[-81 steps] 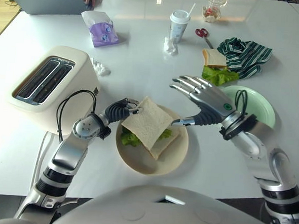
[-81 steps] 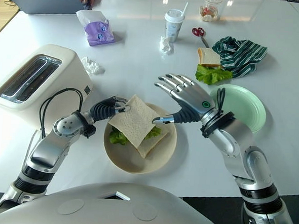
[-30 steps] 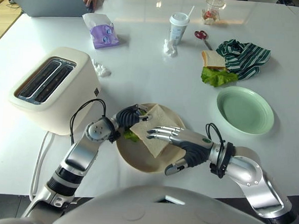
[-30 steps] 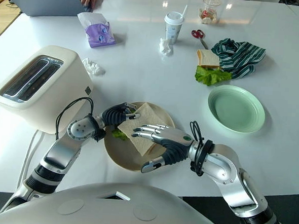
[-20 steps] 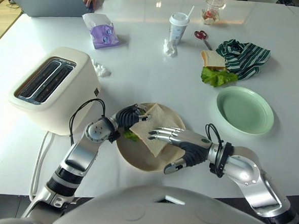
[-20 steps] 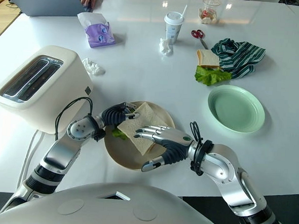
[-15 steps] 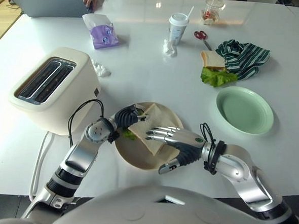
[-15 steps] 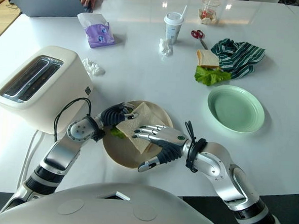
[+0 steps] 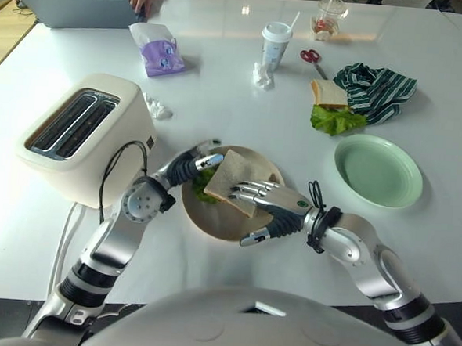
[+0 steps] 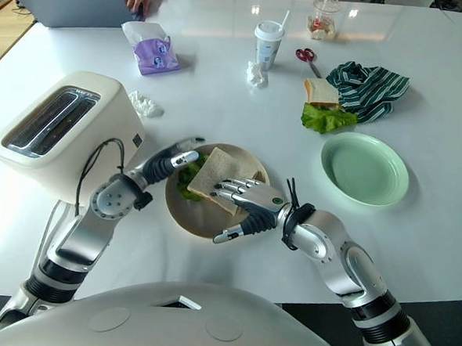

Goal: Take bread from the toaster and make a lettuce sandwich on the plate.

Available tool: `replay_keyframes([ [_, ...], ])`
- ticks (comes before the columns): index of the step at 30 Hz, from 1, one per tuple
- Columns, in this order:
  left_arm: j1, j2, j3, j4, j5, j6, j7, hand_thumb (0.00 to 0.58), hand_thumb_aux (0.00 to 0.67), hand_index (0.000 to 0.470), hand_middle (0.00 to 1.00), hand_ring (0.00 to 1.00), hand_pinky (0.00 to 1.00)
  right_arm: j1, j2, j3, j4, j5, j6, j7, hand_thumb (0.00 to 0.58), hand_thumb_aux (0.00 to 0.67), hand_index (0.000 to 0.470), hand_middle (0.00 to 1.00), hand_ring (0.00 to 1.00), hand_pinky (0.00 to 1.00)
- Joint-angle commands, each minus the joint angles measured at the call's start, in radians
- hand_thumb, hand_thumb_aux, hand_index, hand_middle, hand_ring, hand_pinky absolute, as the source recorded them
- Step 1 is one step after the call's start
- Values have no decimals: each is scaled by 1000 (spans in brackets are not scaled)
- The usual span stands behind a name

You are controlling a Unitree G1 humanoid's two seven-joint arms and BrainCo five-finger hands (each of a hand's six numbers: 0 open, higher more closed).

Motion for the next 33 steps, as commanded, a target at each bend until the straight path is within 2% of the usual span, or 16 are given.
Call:
replay_keyframes([
  [1, -25, 22, 117, -98, 24, -8, 27, 0, 0, 0, 0, 0, 0, 31, -24, 17, 96, -28, 54, 52, 0, 0, 0, 0, 0, 0],
  [7, -110, 8, 291, -160, -6, -29, 74, 0, 0, 0, 0, 0, 0, 23, -16, 34, 122, -10, 39, 42, 0, 0, 0, 0, 0, 0],
  [11, -100, -24, 273, -126, -26, -73, 76, 0, 0, 0, 0, 0, 0, -23, 14, -1, 130, -13, 13, -56, 0, 0, 0, 0, 0, 0],
  [14, -91, -56, 257, -92, -74, -113, 69, 0, 0, 0, 0, 0, 0, -63, 61, -88, 71, 137, -37, -128, 0, 0, 0, 0, 0, 0],
  [19, -94, -82, 272, -65, -150, -160, 53, 0, 0, 0, 0, 0, 0, -79, 75, -190, 19, 241, -71, -167, 0, 0, 0, 0, 0, 0],
  [24, -86, -85, 276, -63, -173, -172, 44, 0, 0, 0, 0, 0, 0, -73, 73, -225, -4, 307, -72, -150, 0, 0, 0, 0, 0, 0],
  [26, -82, -83, 287, -73, -248, -144, -3, 0, 0, 0, 0, 0, 0, -50, 57, -232, -12, 374, -68, -113, 0, 0, 0, 0, 0, 0],
  [27, -70, -63, 286, -83, -303, -122, -57, 0, 0, 0, 0, 0, 0, -32, 47, -238, -16, 429, -57, -83, 0, 0, 0, 0, 0, 0],
  [30, 15, 42, 288, -110, -470, -147, -275, 0, 0, 0, 0, 0, 0, 52, -13, -260, -33, 607, -60, 32, 0, 0, 0, 0, 0, 0],
  [31, 54, 84, 305, -107, -535, -162, -361, 0, 0, 0, 125, 125, 125, 82, -34, -274, -31, 666, -55, 70, 0, 0, 0, 729, 729, 729],
  [32, 88, 125, 331, -90, -590, -170, -440, 310, 213, 149, 1000, 1000, 1000, 111, -62, -287, -20, 694, -55, 105, 580, 670, 470, 1000, 1000, 1000],
  [33, 118, 157, 357, -79, -639, -164, -497, 580, 670, 470, 1000, 1000, 1000, 130, -87, -296, -4, 695, -48, 129, 580, 670, 470, 1000, 1000, 1000],
])
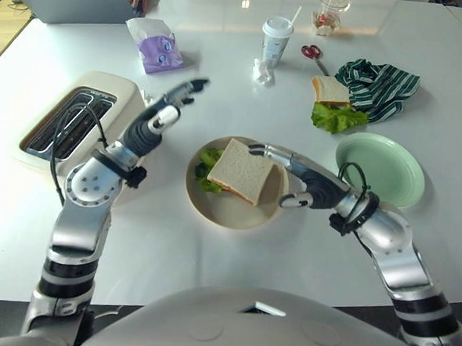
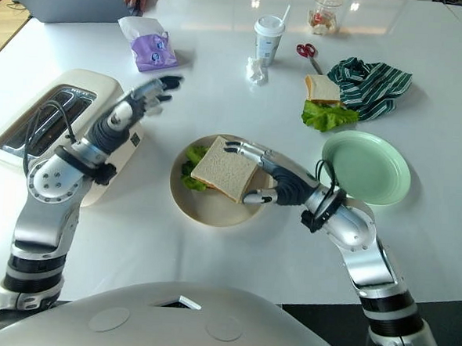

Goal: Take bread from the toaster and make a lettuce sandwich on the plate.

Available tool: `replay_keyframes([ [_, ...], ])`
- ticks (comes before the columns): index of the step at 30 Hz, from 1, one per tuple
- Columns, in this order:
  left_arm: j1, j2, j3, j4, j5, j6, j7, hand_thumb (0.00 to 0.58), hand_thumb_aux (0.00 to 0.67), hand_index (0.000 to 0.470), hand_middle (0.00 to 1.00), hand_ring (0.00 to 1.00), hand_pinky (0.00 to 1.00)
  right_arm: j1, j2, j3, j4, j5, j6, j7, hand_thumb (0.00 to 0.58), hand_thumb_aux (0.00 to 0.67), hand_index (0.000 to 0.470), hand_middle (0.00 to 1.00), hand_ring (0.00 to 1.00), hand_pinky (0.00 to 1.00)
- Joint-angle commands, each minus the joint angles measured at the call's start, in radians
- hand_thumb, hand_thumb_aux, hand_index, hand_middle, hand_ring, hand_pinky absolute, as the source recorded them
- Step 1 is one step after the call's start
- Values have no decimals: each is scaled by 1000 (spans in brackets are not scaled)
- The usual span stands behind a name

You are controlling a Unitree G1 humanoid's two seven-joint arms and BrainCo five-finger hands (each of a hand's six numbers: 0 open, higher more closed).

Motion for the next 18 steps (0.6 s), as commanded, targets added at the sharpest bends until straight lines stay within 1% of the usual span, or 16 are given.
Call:
replay_keyframes([
  [1, 138, 152, 84, 33, -192, -17, -272, 580, 670, 470, 1000, 1000, 1000, 94, -109, -48, 33, 74, 21, 121, 580, 670, 470, 1000, 1000, 1000],
  [3, 204, 221, 94, 51, -214, -49, -380, 580, 670, 470, 1000, 1000, 1000, 127, -140, -47, 35, 80, 30, 162, 580, 670, 470, 1000, 1000, 1000],
  [5, 270, 287, 68, 57, -188, -77, -464, 580, 670, 470, 1000, 1000, 1000, 150, -159, -33, 22, 83, 39, 197, 580, 670, 470, 1000, 1000, 1000],
  [8, 330, 344, -18, 47, -114, -72, -511, 580, 670, 470, 1000, 1000, 1000, 173, -177, 19, 26, 26, 54, 236, 580, 670, 470, 1000, 1000, 1000],
  [10, 329, 349, -94, 65, -26, -65, -492, 580, 670, 470, 1000, 1000, 1000, 176, -178, 54, 35, -15, 61, 251, 580, 670, 470, 1000, 1000, 1000],
  [13, 298, 323, -203, 109, 108, -54, -437, 580, 670, 470, 1000, 1000, 1000, 154, -153, 117, 45, -61, 65, 258, 580, 670, 470, 1000, 1000, 1000],
  [16, 256, 261, -297, 145, 224, -28, -352, 580, 670, 470, 1000, 1000, 1000, 105, -119, 183, 89, -150, 59, 243, 580, 670, 470, 1000, 1000, 1000],
  [18, 242, 232, -348, 156, 287, -12, -310, 580, 670, 470, 1000, 1000, 1000, 94, -112, 204, 94, -154, 52, 252, 580, 670, 470, 1000, 1000, 1000],
])
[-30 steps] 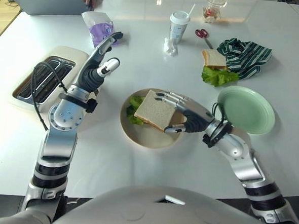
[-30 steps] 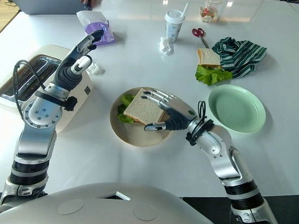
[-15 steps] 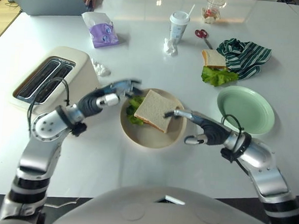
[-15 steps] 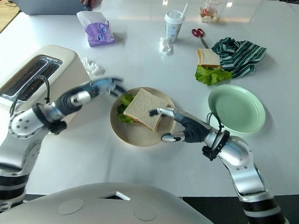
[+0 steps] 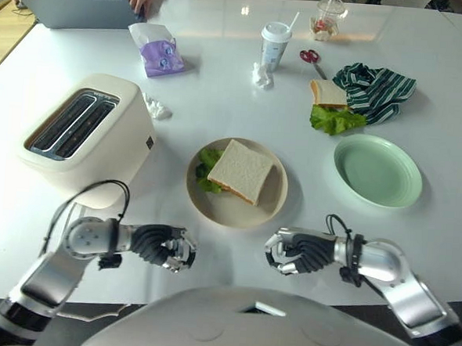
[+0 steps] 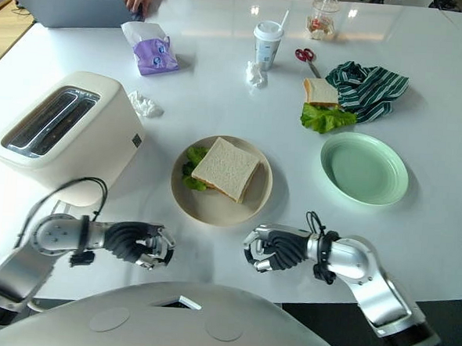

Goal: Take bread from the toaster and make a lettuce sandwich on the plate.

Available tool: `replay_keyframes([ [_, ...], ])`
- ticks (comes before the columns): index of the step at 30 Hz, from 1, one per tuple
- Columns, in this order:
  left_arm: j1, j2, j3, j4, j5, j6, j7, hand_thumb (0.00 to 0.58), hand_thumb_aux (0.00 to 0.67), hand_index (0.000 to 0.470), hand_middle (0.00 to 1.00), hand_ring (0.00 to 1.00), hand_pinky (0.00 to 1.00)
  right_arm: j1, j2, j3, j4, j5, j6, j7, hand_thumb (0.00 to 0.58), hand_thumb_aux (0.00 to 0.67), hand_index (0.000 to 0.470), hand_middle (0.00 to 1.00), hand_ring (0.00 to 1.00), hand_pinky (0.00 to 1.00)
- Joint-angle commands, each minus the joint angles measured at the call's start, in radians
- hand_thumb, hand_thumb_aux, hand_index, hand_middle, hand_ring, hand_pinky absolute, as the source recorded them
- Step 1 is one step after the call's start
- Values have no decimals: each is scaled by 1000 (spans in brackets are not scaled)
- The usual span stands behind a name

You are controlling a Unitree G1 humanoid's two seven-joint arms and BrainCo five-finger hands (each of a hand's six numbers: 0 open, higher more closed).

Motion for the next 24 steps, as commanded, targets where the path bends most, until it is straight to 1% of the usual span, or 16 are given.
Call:
replay_keyframes([
  [1, -38, -53, -90, 34, 120, 37, 81, 580, 670, 470, 1000, 1000, 1000, -36, 17, 40, 23, -30, -8, 3, 580, 670, 470, 1000, 1000, 1000],
  [9, -98, -87, -109, 75, 183, 74, 177, 580, 670, 470, 1000, 1000, 1000, -114, 65, 81, 107, -125, -52, -64, 580, 670, 470, 1000, 1000, 1000],
  [16, -187, -150, -100, 130, 193, 109, 256, 580, 670, 470, 1000, 1000, 1000, -200, 105, 68, 214, -170, -107, -165, 580, 670, 470, 1000, 1000, 1000],
  [19, -223, -160, -91, 162, 203, 102, 286, 580, 670, 470, 1000, 1000, 1000, -263, 118, 72, 269, -243, -133, -226, 580, 670, 470, 1000, 1000, 1000],
  [24, -285, -183, -67, 205, 194, 103, 313, 580, 670, 470, 1000, 1000, 1000, -362, 155, 100, 364, -294, -171, -273, 580, 670, 470, 1000, 1000, 1000],
])
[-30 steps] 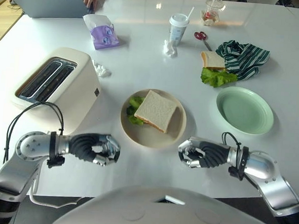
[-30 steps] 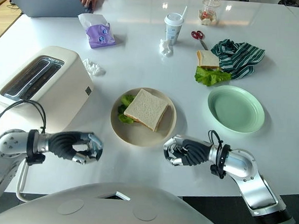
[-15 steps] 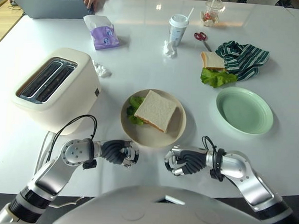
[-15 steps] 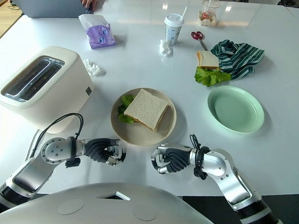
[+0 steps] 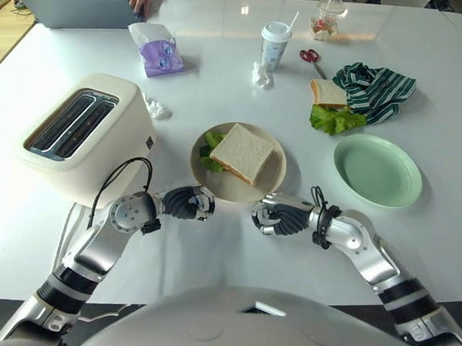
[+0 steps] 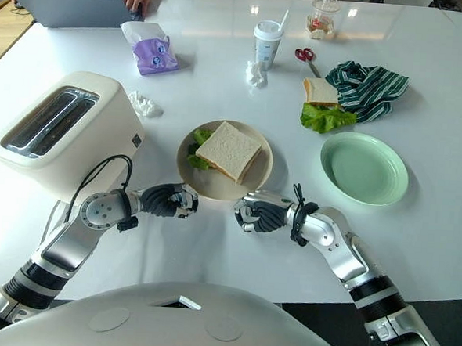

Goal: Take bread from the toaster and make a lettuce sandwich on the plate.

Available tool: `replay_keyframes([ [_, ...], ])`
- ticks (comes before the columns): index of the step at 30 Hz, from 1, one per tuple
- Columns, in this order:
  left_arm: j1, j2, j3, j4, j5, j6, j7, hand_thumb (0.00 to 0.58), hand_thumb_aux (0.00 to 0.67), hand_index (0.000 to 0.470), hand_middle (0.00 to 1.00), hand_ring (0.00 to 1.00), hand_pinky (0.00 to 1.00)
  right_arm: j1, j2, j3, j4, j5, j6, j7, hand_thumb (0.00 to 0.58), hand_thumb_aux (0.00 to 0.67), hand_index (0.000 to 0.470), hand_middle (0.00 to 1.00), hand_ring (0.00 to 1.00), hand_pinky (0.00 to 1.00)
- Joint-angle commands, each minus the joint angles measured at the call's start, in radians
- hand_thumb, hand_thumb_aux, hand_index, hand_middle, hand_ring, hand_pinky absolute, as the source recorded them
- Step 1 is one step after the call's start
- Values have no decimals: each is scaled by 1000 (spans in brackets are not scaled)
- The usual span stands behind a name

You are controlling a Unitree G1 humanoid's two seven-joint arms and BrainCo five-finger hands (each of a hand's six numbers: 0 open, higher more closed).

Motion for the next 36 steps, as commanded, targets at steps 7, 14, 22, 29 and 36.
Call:
replay_keyframes([
  [7, -171, -54, -3, 214, 31, -39, 36, 580, 670, 470, 1000, 1000, 1000, -229, 116, 48, 267, -113, -72, -134, 580, 670, 470, 1000, 1000, 1000],
  [14, -341, -134, -3, 381, 58, -98, 101, 580, 670, 470, 1000, 1000, 1000, -425, 172, 62, 509, -175, -127, -250, 580, 670, 470, 1000, 1000, 1000],
  [22, -444, -190, 203, 146, -92, 19, 155, 580, 670, 470, 1000, 1000, 1000, -563, 141, -129, 484, -127, -162, -501, 580, 670, 470, 1000, 1000, 1000],
  [29, -396, -204, 497, -301, -310, 236, 231, 0, 0, 0, 0, 0, 0, -315, 42, -386, -10, 22, -29, -436, 580, 670, 470, 1000, 1000, 1000],
  [36, -269, -224, 507, -399, -348, 283, 288, 0, 0, 0, 0, 0, 0, -134, 58, -455, -227, 35, 88, -384, 0, 0, 0, 0, 0, 0],
])
